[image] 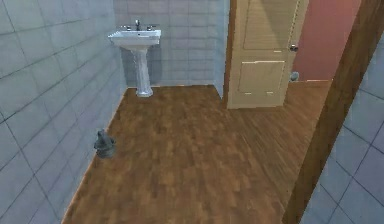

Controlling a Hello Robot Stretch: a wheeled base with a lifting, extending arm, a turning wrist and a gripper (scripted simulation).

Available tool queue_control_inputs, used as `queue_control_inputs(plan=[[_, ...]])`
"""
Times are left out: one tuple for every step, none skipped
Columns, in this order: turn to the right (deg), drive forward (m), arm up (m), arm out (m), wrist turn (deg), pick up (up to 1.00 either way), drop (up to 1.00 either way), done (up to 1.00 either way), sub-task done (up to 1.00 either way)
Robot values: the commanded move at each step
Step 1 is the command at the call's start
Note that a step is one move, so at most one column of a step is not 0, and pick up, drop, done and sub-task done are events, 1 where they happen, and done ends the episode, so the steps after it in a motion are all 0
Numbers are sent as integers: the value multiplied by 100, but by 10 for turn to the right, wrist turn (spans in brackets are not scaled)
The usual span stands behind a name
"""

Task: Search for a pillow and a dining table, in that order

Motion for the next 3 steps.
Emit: queue_control_inputs(plan=[[0,100,0,0,0,0,0,0,0],[300,0,0,0,0,0,0,0,0],[0,5,0,0,0,0,0,0,0]])
